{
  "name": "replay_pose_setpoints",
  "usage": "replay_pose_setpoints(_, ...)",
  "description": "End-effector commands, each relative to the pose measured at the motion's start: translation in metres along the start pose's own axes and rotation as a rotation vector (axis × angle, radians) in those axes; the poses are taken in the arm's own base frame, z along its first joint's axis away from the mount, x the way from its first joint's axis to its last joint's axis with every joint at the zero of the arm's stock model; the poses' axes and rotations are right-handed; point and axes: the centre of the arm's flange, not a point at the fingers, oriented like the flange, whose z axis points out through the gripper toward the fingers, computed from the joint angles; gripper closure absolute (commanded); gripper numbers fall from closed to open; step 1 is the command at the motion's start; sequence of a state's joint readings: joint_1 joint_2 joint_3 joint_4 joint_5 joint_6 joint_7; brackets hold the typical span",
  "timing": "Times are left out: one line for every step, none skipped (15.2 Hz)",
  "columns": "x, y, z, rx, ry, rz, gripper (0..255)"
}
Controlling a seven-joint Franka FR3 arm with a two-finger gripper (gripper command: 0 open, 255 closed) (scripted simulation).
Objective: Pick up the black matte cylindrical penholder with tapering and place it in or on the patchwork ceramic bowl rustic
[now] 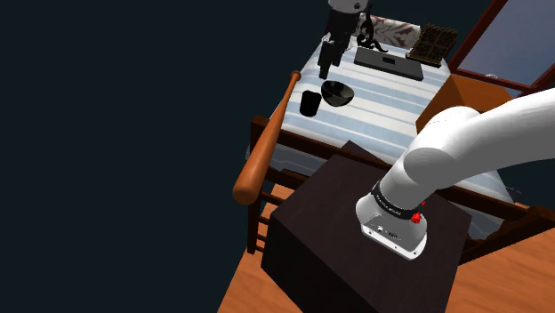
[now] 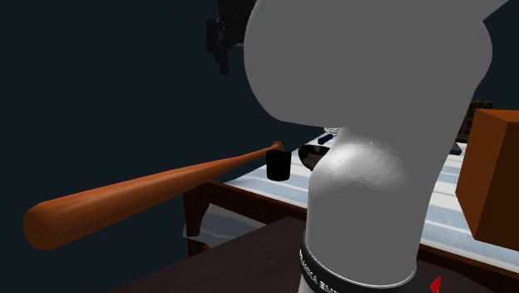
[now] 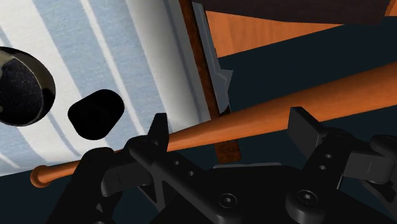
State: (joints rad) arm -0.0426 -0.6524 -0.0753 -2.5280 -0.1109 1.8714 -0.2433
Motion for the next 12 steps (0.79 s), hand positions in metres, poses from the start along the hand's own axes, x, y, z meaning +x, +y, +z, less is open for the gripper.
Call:
replay_pose_setpoints(0.007,0.009,0.019,-0.017,0.013,-0.002,0)
replay_pose_setpoints(0.01,0.015,0.029,-0.024,0.017,-0.002,0)
replay_pose_setpoints(0.013,0.021,0.039,-0.031,0.022,-0.002,0)
replay_pose_setpoints(0.017,0.028,0.049,-0.039,0.027,-0.003,0)
replay_pose_setpoints(0.02,0.035,0.059,-0.046,0.032,-0.003,0)
replay_pose_setpoints(0.024,0.041,0.069,-0.054,0.036,-0.003,0)
replay_pose_setpoints(0.028,0.048,0.078,-0.061,0.041,-0.004,0)
replay_pose_setpoints(0.031,0.055,0.088,-0.069,0.046,-0.004,0)
replay_pose_setpoints(0.035,0.062,0.097,-0.076,0.051,-0.005,0)
replay_pose_setpoints(0.039,0.069,0.107,-0.083,0.056,-0.005,0)
replay_pose_setpoints(0.043,0.076,0.116,-0.091,0.06,-0.005,0)
replay_pose_setpoints(0.047,0.083,0.126,-0.098,0.065,-0.006,0)
